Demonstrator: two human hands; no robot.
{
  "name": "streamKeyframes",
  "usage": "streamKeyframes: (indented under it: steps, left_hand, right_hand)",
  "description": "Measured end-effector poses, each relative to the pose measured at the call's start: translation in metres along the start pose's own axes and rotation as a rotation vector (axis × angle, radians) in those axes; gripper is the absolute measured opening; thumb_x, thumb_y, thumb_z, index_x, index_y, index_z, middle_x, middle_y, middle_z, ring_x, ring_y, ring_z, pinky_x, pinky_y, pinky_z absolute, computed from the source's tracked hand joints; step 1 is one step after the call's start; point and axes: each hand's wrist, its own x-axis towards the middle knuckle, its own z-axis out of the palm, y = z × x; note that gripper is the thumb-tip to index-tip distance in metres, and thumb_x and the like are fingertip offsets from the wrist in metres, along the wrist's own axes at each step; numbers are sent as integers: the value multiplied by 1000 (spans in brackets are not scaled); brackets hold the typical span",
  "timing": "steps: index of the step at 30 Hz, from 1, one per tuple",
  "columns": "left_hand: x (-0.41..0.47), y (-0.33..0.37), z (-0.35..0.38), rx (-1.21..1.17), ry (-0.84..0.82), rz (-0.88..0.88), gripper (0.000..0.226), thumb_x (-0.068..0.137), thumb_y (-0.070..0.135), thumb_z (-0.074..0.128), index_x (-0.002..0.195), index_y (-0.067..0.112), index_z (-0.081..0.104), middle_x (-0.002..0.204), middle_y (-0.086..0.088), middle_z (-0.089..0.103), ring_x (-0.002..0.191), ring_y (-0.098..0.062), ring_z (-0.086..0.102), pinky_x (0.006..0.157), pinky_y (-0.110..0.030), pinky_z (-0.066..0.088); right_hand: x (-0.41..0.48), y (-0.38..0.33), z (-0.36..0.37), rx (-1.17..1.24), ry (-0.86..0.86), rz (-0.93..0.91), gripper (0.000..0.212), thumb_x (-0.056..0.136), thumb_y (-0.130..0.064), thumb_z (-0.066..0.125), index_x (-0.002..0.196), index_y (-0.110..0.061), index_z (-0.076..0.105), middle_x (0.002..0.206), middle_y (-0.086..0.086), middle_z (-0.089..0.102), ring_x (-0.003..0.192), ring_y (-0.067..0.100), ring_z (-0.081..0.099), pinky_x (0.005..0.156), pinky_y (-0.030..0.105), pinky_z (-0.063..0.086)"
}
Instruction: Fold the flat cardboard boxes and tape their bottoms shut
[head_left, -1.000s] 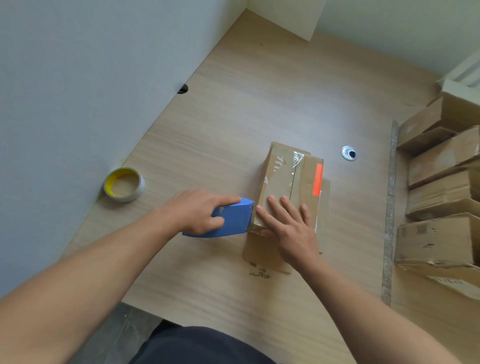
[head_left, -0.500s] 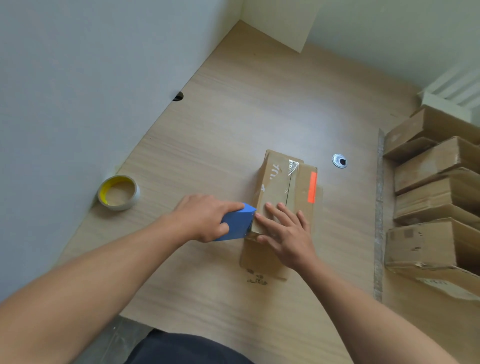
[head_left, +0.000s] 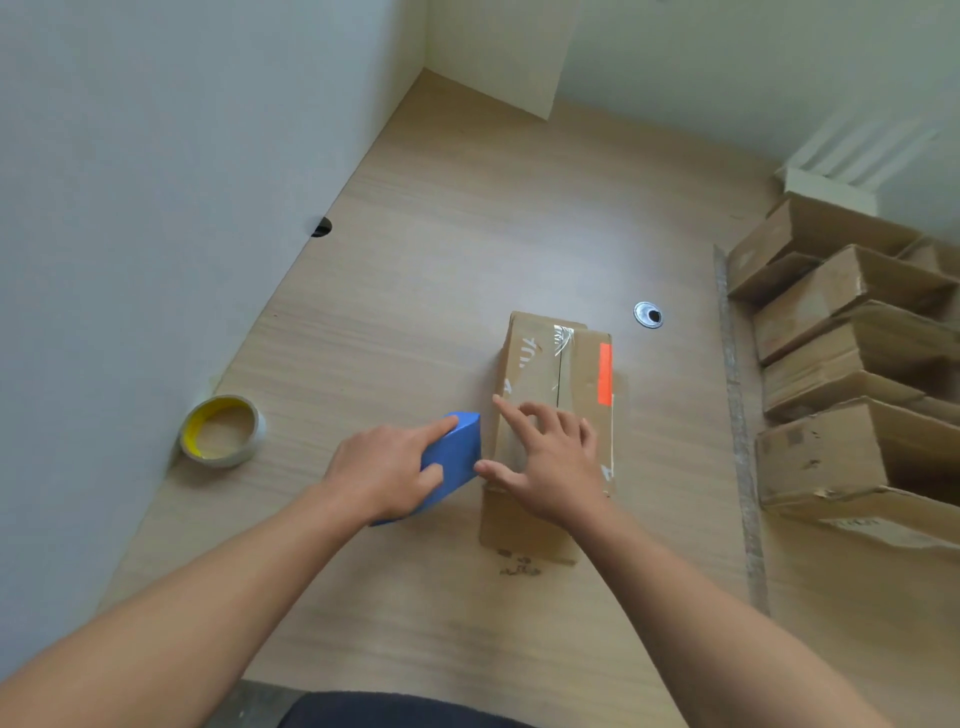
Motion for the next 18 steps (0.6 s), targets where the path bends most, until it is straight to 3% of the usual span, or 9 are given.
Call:
streamKeyframes:
  steps: [2,4,7,10,12,14,16,18]
  left_hand:
    - [1,-8,-2,-65,16,-50,61,92,40,43,148,53,23,111,3,66,99,-24,60,75,-32,47]
    - [3,-19,-5,-112,28,-84,61,91,39,44,146,54,25,104,5,65,93,-22,59,74,-32,48]
    - [2,-36,-13,-145,55,-104,60,91,40,45,146,55,27,103,6,65,90,-21,58,76,-34,52]
    - [3,-45,-21,-177,82,-109,59,92,40,47,146,55,28,97,4,65,87,-21,57,73,-34,50]
    - [3,-49,-26,-200,104,-104,59,92,40,48,146,55,29,95,4,65,85,-21,57,72,-33,49]
    - [3,-50,-28,-223,121,-90,59,92,39,50,146,55,29,93,6,64,83,-20,57,69,-33,48]
    - [0,-49,-29,-238,135,-76,59,93,38,50,146,54,30,94,8,63,82,-19,56,67,-32,46]
    - [-2,-49,-30,-259,140,-67,59,92,38,52,145,54,32,96,9,64,83,-18,56,69,-32,48]
  right_hand:
    - [3,-14,5,-65,-45,63,86,84,-75,42,154,-48,1,160,-3,2,145,22,4,119,56,-1]
    - [3,-23,10,-52,-52,123,84,89,-58,49,156,-43,1,163,-1,-12,146,24,-5,119,57,-5]
    - [0,-27,12,-28,-29,133,78,90,-39,51,155,-41,10,164,-2,-7,147,25,-4,120,54,-3]
    - [-16,-13,9,-84,-38,14,89,85,-28,54,156,-40,2,162,-6,5,147,26,5,120,52,3]
    - [-33,3,7,-138,-28,-120,92,83,-31,55,156,-42,0,156,-8,21,143,26,20,117,50,15]
    - [-42,13,-1,-166,-40,-153,87,87,-50,51,155,-45,-3,143,-11,38,133,21,35,107,44,29]
    - [-38,12,-9,-161,-61,-71,86,89,-69,44,155,-44,-6,133,-10,44,125,19,40,95,40,35]
    - [-25,3,-13,-141,-5,56,84,88,-75,42,156,-39,7,137,-6,42,127,21,37,93,42,35]
